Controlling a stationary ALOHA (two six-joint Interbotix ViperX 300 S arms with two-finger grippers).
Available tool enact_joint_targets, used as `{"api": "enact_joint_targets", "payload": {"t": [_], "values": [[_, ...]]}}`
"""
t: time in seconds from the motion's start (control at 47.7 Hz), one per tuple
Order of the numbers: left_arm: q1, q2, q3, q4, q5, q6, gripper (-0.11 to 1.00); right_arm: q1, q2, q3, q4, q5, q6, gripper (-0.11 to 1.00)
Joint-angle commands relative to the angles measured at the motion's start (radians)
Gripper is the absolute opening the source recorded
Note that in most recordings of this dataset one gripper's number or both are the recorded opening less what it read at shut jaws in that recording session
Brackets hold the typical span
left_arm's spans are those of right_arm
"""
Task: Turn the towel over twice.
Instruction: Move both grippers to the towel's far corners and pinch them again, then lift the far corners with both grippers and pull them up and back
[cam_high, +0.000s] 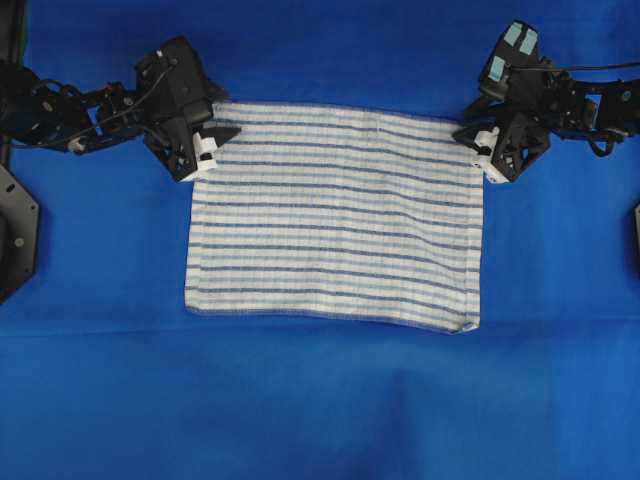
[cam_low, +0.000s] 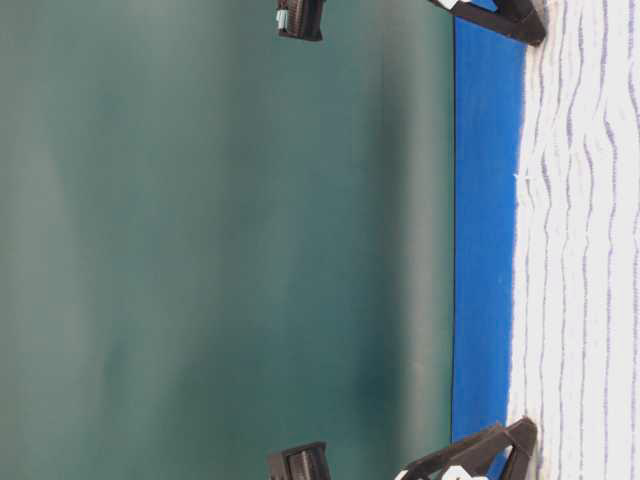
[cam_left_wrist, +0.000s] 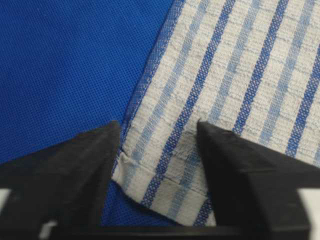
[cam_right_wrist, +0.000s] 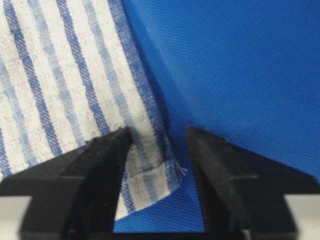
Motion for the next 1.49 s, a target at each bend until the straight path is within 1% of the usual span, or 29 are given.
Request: {"api": "enact_joint_targets", "payload": {"t": [0.0,0.063,0.168,0.21,0.252,0.525,0.713,0.818,0.944,1.112,1.28,1.469], "values": [[0.008,-0.008,-0.015,-0.002,0.018,0.002,0.45,-0.003,-0.006,-0.006,-0.002,-0.005,-0.003,0.49],[0.009,-0.008,-0.021,-0.002,0.037,0.002,0.33,-0.003,-0.005,-0.008,-0.002,-0.002,-0.003,0.39],[0.011,-0.006,-0.025,-0.002,0.069,0.003,0.12,-0.003,-0.006,-0.008,-0.002,0.000,-0.005,0.10],[0.012,-0.006,-0.026,-0.002,0.074,0.003,0.05,-0.003,-0.006,-0.008,-0.002,0.000,-0.005,0.03],[0.012,-0.006,-0.028,-0.002,0.078,0.003,0.01,-0.003,-0.006,-0.008,-0.002,0.000,-0.005,0.03],[0.014,-0.026,-0.028,-0.002,0.080,0.002,0.01,-0.005,-0.012,-0.023,-0.002,0.003,-0.005,0.03],[0.029,-0.123,-0.029,-0.002,0.083,0.002,0.01,-0.038,-0.064,-0.052,-0.002,0.032,-0.011,0.03],[0.052,-0.186,-0.035,-0.002,0.091,0.002,0.01,-0.074,-0.100,-0.083,-0.015,0.071,-0.041,0.03],[0.078,-0.229,-0.054,-0.002,0.094,0.002,0.01,-0.118,-0.132,-0.132,-0.028,0.117,-0.080,0.03],[0.115,-0.264,-0.095,-0.002,0.094,0.002,0.01,-0.175,-0.170,-0.209,-0.029,0.170,-0.135,0.03],[0.143,-0.299,-0.144,-0.002,0.081,0.005,0.01,-0.202,-0.210,-0.285,-0.038,0.236,-0.190,0.03],[0.161,-0.327,-0.193,-0.002,0.072,0.006,0.01,-0.227,-0.247,-0.357,-0.040,0.279,-0.233,0.03]]}}
